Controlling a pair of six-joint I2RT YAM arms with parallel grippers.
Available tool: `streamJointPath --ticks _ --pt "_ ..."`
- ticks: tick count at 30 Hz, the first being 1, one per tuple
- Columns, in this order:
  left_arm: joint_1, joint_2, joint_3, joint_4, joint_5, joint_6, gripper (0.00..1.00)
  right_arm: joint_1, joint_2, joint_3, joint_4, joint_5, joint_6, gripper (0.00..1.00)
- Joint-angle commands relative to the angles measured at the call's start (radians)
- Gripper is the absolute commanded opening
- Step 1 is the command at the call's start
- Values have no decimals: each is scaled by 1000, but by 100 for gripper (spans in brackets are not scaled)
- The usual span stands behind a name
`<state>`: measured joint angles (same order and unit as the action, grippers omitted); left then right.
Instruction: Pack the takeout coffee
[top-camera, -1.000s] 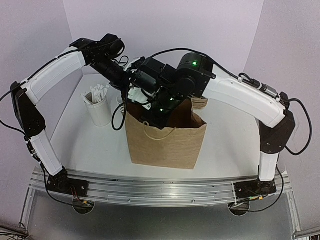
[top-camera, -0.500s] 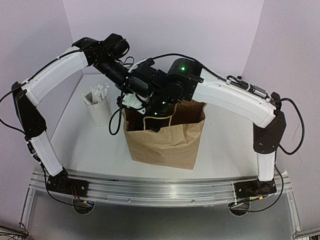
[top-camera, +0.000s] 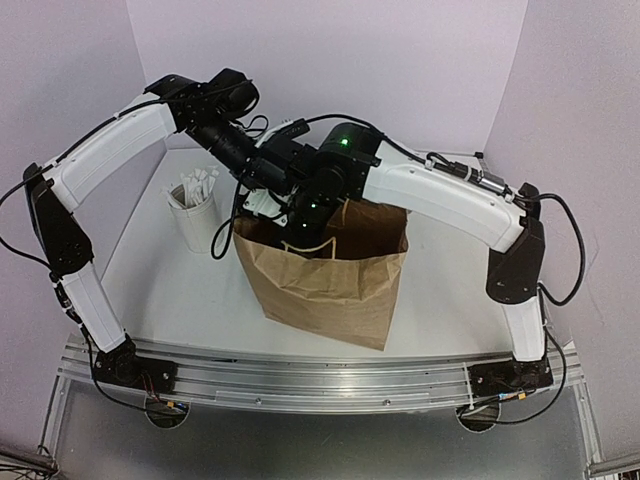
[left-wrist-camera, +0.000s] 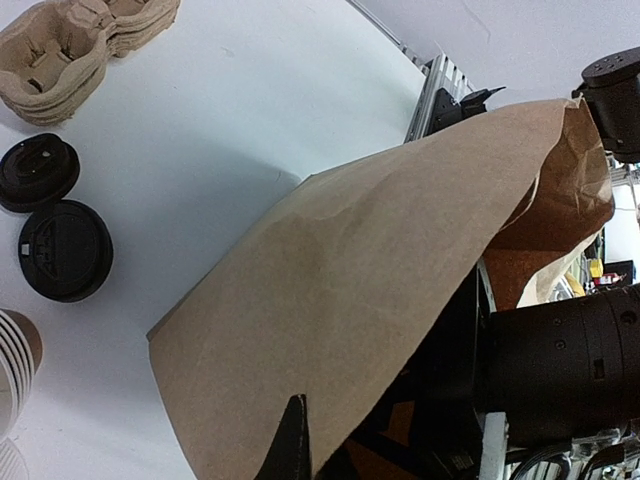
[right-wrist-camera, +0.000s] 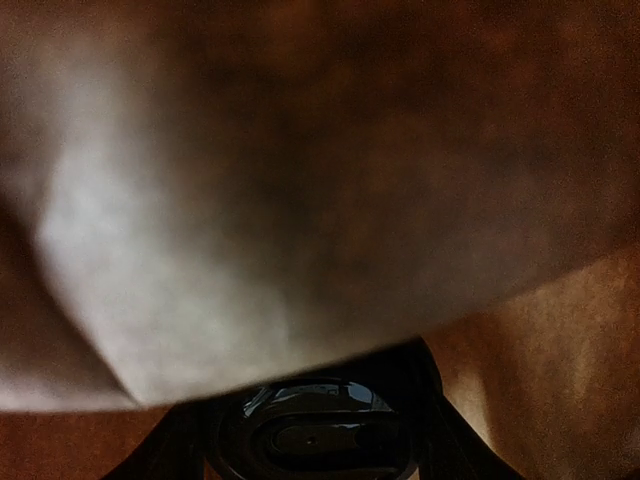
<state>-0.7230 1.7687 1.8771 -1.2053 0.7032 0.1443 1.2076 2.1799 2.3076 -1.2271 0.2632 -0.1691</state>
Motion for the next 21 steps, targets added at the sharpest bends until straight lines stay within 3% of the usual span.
streamJointPath --ticks 1,12,21 --pt "-16 -2 12 10 47 11 0 4 60 8 -9 22 -88 19" --pt "-16 -6 24 -1 41 18 0 -29 16 -160 -20 -48 -14 18" --pt "-16 -2 29 2 40 13 0 -31 50 -131 -64 -43 26 18"
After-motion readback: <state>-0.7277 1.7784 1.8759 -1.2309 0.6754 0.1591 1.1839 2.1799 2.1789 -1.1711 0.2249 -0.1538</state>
